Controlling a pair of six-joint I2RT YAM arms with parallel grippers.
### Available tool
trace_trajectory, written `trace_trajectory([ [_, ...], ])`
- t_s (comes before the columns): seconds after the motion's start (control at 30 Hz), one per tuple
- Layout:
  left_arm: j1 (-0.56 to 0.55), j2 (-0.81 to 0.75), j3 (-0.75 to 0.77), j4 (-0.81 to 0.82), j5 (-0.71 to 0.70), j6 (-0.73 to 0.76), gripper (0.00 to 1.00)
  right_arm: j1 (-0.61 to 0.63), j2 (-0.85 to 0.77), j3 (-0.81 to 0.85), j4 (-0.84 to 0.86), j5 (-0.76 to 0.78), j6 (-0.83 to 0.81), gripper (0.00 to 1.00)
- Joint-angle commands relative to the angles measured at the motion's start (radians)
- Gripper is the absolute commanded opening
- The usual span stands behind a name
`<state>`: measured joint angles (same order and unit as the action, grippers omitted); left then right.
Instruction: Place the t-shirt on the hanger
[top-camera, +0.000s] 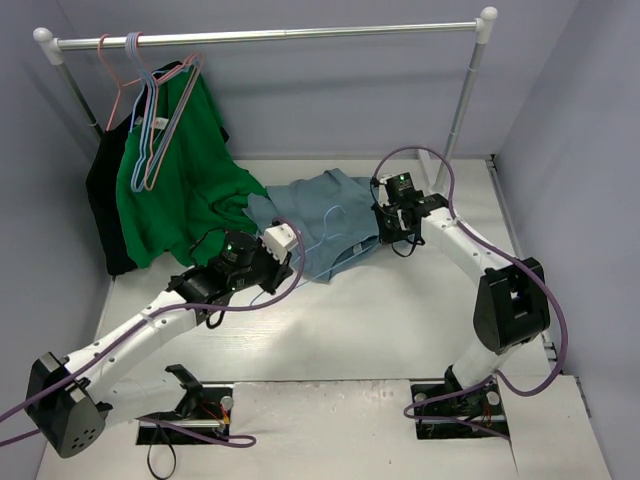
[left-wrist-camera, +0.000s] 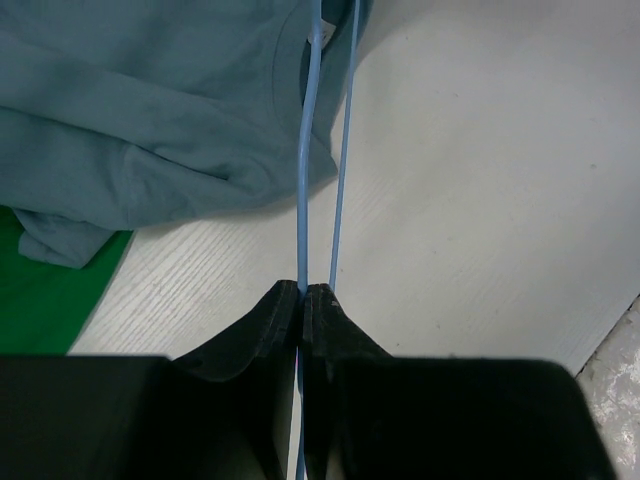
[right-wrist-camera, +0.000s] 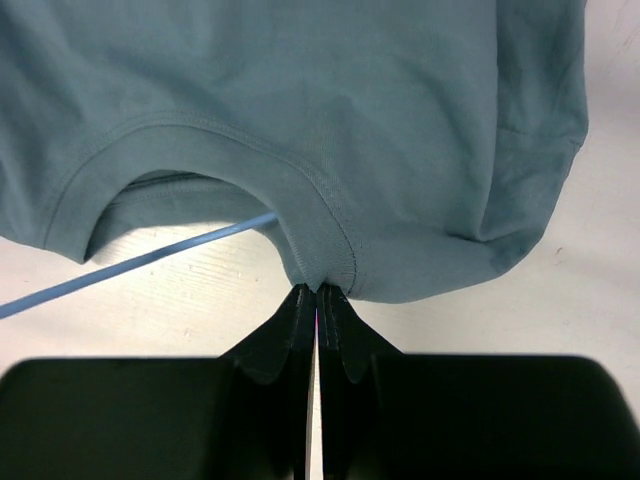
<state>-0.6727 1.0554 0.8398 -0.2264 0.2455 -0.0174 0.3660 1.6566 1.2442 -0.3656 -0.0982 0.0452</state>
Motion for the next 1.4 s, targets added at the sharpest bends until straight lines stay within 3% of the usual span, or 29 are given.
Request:
trace_trajectory([
  [0.0, -0.028, 0.018, 0.022, 0.153, -0.005, 0.014, 0.00, -0.006, -0.026, 0.076, -0.024, -0.028, -0.025, 0.00],
  [0.2, -0.064, 0.031, 0.001, 0.211, 0.023, 0.040, 0.00, -0.006, -0.043, 0.121, -0.052, -0.034, -0.036, 0.00],
  [0.47, -0.070, -0.008, -0.126, 0.545, -0.064, -0.022, 0.00, 0.001, -0.083, 0.198, -0.099, -0.081, -0.073, 0.00],
  [0.67, -0.070, 0.034, -0.166, 0.680, 0.056, -0.030, 0.00, 0.010, -0.141, 0.233, -0.093, -0.149, -0.123, 0.00],
  [0.83, -0.070, 0.038, -0.209, 0.798, 0.070, -0.059, 0.00, 0.010, -0.190, 0.221, -0.075, -0.205, -0.176, 0.00],
  [1.37, -0.033, 0.089, -0.143, 0.864, 0.248, -0.246, 0.00, 0.011, -0.308, 0.233, 0.008, -0.403, -0.349, 0.00],
])
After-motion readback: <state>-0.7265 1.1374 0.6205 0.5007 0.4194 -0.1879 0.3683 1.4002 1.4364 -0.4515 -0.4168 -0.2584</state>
